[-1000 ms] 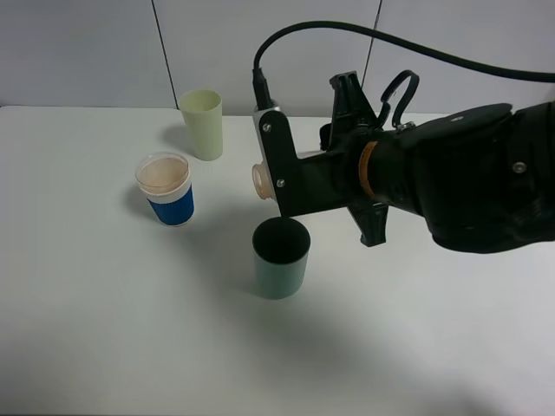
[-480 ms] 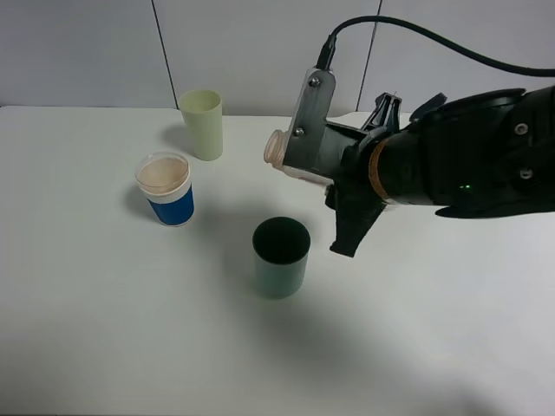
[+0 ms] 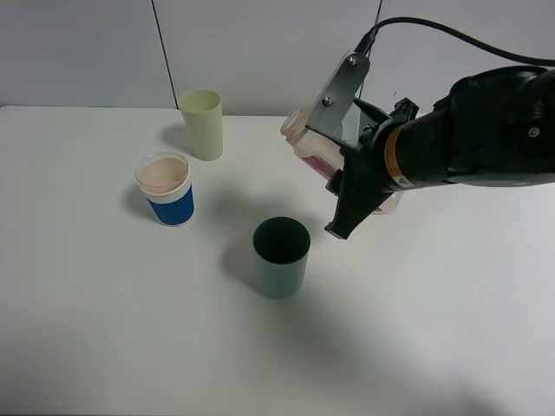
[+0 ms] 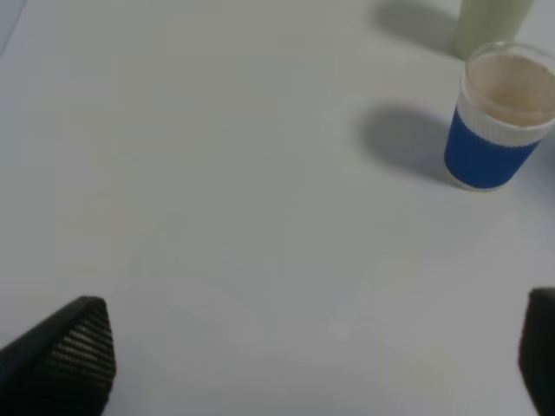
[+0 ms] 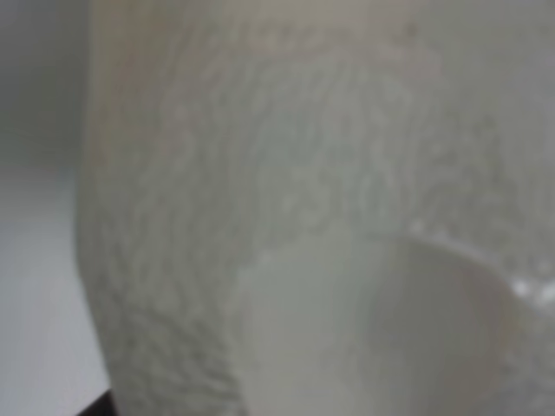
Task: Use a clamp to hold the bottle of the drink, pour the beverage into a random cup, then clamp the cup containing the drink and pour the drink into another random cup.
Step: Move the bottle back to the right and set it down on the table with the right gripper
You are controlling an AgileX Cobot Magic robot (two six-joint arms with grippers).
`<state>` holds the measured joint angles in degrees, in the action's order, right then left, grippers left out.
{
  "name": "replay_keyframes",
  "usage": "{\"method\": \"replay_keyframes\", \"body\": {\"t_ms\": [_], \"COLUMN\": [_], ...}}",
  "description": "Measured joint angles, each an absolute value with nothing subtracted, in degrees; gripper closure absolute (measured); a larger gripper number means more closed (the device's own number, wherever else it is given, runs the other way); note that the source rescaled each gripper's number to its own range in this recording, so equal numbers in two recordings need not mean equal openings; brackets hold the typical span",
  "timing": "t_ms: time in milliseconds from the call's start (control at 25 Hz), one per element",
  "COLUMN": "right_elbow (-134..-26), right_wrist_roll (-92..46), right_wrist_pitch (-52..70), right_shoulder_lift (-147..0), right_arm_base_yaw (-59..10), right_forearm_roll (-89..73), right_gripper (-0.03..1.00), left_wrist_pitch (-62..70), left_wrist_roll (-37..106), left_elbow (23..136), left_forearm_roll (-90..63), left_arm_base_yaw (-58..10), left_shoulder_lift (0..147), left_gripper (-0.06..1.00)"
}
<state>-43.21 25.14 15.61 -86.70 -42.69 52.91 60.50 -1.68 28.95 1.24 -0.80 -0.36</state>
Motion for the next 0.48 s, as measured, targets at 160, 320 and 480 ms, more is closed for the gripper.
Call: {"method": "replay_keyframes", "body": {"t_ms": [160, 320, 480], "right_elbow": [-43.2, -43.2, -43.2], "right_wrist_roll": [23.0, 21.2, 17.6], "right_wrist_pitch": [10.0, 5.0, -1.7], "right_shoulder_lift": [-86.7, -86.7, -86.7], "right_arm_base_yaw": [-38.0, -34.3, -29.4], "right_forearm_roll": [49.0, 45.7, 40.5], "right_gripper": [0.93, 0.93, 0.93], "left_wrist_pitch": [60.5, 60.5, 60.5], "left_wrist_roll": [-1.7, -1.7, -1.7], "left_elbow": [29.0, 29.0, 29.0], "left_forearm_roll": [1.2, 1.2, 1.2], "left_arm_base_yaw": [-0.8, -0.8, -0.8], "left_shoulder_lift": [-0.4, -0.4, -0.4], "left_gripper": [0.17, 0.17, 0.17]}}
